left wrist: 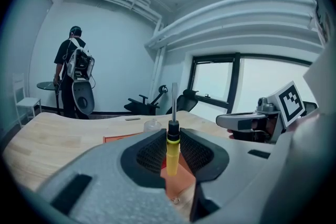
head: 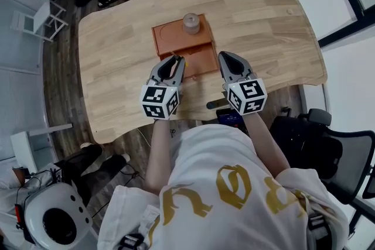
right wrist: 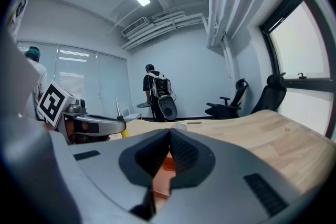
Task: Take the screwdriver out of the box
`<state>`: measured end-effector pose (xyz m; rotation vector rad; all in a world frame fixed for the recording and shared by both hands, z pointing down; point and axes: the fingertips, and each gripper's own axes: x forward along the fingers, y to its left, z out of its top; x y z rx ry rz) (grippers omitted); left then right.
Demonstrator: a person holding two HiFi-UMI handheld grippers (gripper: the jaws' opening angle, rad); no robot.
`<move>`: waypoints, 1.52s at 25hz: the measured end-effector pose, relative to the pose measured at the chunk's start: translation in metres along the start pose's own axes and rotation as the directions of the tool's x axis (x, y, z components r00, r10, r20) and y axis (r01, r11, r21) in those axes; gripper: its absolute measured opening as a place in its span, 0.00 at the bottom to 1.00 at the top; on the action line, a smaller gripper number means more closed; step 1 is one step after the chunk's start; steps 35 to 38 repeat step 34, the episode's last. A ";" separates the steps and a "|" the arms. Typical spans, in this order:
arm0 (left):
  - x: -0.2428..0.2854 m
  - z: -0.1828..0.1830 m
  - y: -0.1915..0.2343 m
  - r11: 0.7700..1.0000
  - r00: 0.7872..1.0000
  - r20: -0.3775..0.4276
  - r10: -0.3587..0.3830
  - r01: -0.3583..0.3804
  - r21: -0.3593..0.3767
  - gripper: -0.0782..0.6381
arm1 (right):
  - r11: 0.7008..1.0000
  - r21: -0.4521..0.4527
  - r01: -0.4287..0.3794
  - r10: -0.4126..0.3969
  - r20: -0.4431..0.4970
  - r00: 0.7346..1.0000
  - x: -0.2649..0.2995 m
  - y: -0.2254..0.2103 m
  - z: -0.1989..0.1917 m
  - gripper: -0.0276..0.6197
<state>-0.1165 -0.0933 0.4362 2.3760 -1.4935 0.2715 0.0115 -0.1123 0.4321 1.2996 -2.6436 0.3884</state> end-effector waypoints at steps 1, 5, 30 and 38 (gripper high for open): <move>-0.001 0.001 -0.001 1.000 1.000 0.007 -0.001 0.001 0.001 0.22 | 1.000 0.001 0.001 -0.001 -0.001 1.000 0.000 0.000 0.000 0.06; -0.003 0.004 -0.001 1.000 1.000 0.014 0.000 0.000 -0.002 0.22 | 1.000 0.004 0.000 0.000 -0.009 1.000 0.002 -0.003 -0.001 0.06; 0.003 -0.006 0.006 1.000 1.000 -0.008 0.015 -0.016 -0.025 0.22 | 0.999 -0.001 -0.047 0.047 -0.052 0.998 0.008 0.000 -0.012 0.06; 0.006 -0.008 0.007 1.000 1.000 -0.017 0.012 -0.013 -0.026 0.22 | 0.999 0.009 -0.047 0.047 -0.057 0.997 0.009 -0.002 -0.015 0.06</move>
